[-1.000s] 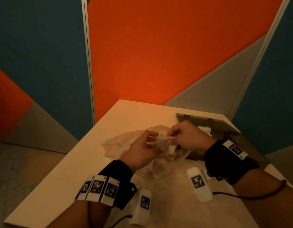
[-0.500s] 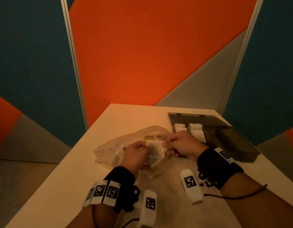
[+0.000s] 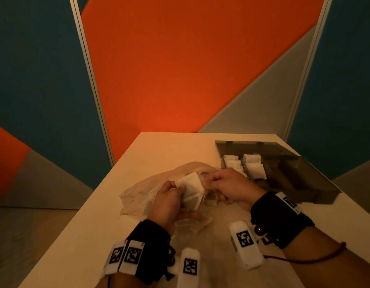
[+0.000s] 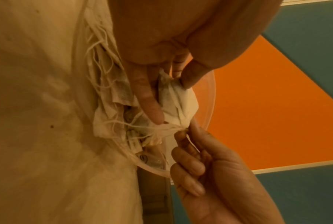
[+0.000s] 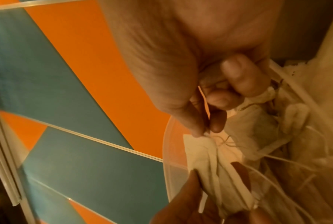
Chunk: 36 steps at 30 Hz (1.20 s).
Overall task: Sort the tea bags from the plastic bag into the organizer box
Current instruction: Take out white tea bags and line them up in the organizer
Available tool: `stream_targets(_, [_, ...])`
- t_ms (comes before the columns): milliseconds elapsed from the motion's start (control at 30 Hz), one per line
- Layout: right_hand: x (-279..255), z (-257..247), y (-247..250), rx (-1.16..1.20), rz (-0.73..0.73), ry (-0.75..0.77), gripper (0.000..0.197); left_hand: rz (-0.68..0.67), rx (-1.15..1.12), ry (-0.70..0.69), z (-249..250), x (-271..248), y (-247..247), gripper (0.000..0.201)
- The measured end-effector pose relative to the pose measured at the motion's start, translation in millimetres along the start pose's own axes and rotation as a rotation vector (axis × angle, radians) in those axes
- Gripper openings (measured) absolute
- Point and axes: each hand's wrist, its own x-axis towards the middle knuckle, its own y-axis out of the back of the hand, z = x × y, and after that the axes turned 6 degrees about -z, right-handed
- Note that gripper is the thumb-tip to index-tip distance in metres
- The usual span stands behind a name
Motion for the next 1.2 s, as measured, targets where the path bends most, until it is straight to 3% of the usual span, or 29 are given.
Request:
stream_targets(233, [-5.6, -3.7, 11.1, 0.047, 0.115, 0.000, 0.016, 0.028, 0.005, 0.033, 2.0, -1.7, 6.2, 0.011])
stream_targets(333, [-6.5, -3.7, 22.9, -0.206, 0.225, 0.007, 0.020, 0.014, -0.053, 0.069, 1.1, -5.1, 10.8, 0.016])
stream_targets(400, [-6.7, -1.8, 28.0, -0.448, 0.222, -0.031, 0.019, -0.012, -0.102, 0.099, 0.9, -7.4, 13.3, 0.019])
stream_targets(467, [-13.3, -4.4, 25.8, -0.516, 0.178, -0.059, 0.021, -0.028, -0.141, 0.127, 1.5, -8.3, 14.8, 0.026])
stream_targets(667, [-45.5, -22.4, -3.2, -0.125, -0.137, 0.040, 0.026, -0.127, -0.182, 0.173, 6.5, -12.6, 4.3, 0.027])
stream_targets(867, [-41.6, -14.6, -7.9, 0.026, -0.023, 0.005, 0.033, -0.105, -0.156, 0.125, 10.0, -18.0, -1.4, 0.023])
stream_targets(1200, [-58.8, -13.2, 22.8, 0.145, 0.018, -0.142, 0.016, 0.026, -0.149, 0.101, 12.0, -21.1, 9.1, 0.020])
